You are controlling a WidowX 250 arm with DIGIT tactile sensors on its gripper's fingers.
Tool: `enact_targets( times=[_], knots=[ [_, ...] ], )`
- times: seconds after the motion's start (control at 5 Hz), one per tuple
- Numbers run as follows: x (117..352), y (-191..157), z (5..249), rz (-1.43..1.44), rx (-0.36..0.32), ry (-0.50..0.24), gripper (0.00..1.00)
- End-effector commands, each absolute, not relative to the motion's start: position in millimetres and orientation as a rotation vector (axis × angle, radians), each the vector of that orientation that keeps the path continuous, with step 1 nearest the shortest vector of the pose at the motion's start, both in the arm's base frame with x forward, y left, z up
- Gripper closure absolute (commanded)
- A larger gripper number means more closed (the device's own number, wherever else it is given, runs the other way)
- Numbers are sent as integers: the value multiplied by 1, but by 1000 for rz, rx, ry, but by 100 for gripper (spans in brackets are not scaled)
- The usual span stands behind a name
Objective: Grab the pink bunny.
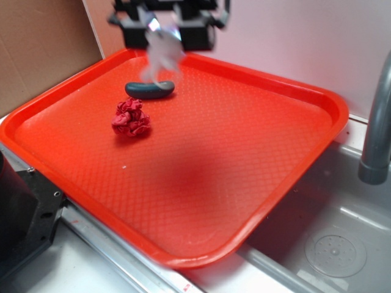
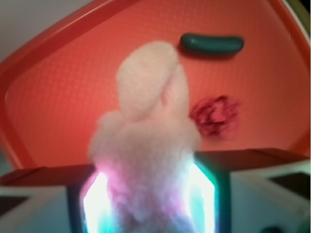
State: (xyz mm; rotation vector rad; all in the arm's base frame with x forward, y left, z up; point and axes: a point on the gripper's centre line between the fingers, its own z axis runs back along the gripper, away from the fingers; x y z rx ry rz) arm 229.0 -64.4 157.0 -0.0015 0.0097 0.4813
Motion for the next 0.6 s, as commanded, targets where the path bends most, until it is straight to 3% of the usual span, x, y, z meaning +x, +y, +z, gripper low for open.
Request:
enact_targets(
  times=[0.0, 0.2, 0.4],
  knots=[
    [226, -4, 221, 161, -123, -70, 100],
    [219, 7, 226, 166, -133, -103, 100],
    [223, 5, 218, 204, -72, -95, 100]
  ],
)
